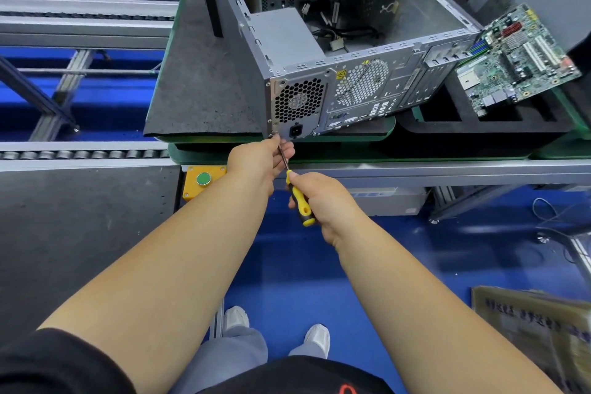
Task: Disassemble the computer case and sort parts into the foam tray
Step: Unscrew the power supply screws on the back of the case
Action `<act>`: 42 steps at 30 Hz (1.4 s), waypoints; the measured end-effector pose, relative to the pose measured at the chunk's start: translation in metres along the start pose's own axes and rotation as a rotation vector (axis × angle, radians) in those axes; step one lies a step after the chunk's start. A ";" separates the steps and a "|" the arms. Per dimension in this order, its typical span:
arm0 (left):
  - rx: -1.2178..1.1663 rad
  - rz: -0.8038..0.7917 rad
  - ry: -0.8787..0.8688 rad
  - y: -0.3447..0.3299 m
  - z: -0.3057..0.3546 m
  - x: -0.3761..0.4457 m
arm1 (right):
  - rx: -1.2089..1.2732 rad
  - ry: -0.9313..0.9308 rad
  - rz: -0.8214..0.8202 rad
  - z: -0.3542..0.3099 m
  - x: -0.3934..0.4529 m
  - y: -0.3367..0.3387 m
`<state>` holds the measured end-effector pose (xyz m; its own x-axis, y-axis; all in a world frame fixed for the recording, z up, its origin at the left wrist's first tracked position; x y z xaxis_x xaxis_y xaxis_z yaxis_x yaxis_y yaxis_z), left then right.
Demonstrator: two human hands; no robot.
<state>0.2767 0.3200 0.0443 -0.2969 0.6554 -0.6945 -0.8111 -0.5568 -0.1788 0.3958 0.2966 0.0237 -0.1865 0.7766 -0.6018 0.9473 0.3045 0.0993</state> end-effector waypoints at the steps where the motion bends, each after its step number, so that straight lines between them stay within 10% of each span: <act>1: 0.001 -0.002 -0.007 0.000 0.000 0.001 | -0.034 0.030 0.015 -0.001 0.000 0.001; 23: 0.335 0.071 -0.110 -0.016 -0.005 -0.005 | -0.026 0.142 0.086 0.008 0.006 0.064; 31: 0.590 -0.408 -0.351 -0.103 -0.012 -0.066 | 0.081 0.439 0.133 -0.048 -0.029 0.150; 42: 0.497 -0.655 -0.397 -0.210 -0.005 -0.112 | 0.103 0.575 0.273 -0.092 -0.082 0.251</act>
<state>0.4826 0.3608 0.1553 0.2222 0.9416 -0.2530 -0.9749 0.2117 -0.0681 0.6245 0.3601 0.1714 -0.0174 0.9990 -0.0421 0.9953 0.0213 0.0948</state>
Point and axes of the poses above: each hand's wrist, its own x-axis towards the middle knuckle, its own y-axis out of the back of the hand, z = x × y, the point moved 6 cm from there along x, towards the middle knuckle, and after that the axes turned 2 degrees about x, right-handed, at the moved point
